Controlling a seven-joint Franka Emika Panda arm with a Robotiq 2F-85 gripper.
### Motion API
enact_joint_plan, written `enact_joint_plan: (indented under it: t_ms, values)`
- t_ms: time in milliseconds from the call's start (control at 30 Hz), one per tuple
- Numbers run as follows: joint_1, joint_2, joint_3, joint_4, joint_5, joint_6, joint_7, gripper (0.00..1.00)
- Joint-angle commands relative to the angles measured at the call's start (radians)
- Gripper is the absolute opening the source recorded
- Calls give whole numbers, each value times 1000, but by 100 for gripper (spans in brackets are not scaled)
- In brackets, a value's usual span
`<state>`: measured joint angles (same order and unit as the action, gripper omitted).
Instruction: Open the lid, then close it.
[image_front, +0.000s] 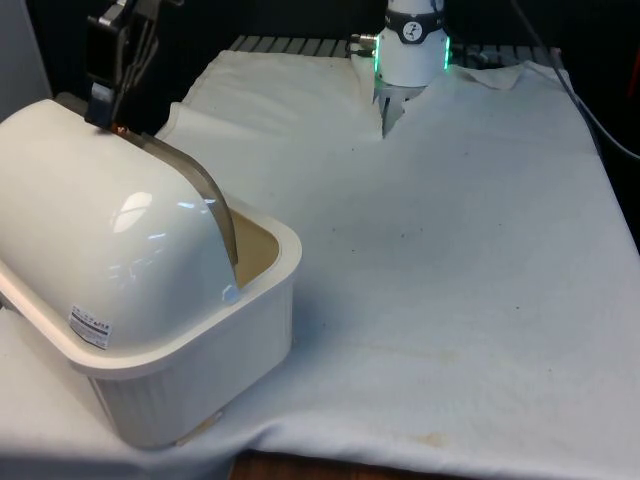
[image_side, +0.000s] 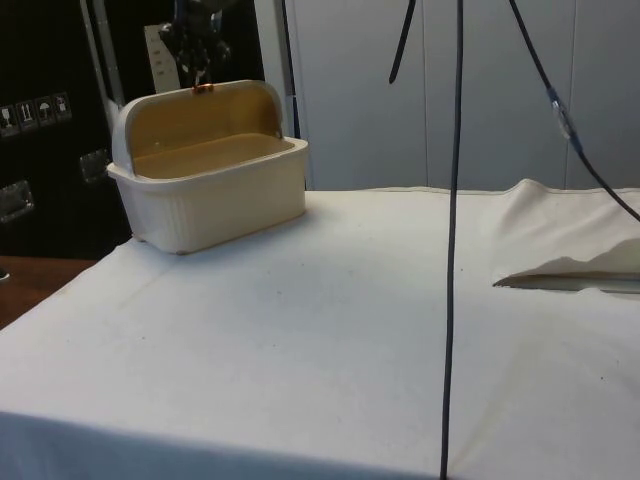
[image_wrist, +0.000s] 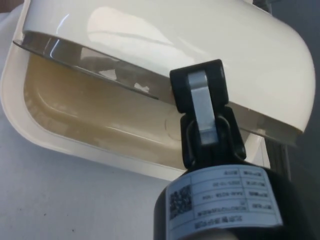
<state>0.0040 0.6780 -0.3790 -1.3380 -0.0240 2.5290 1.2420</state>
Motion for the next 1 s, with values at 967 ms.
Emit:
enact_joint_plan:
  t_ms: [967]
  values:
    - [4, -51, -1, -26, 10, -152, 53, 0]
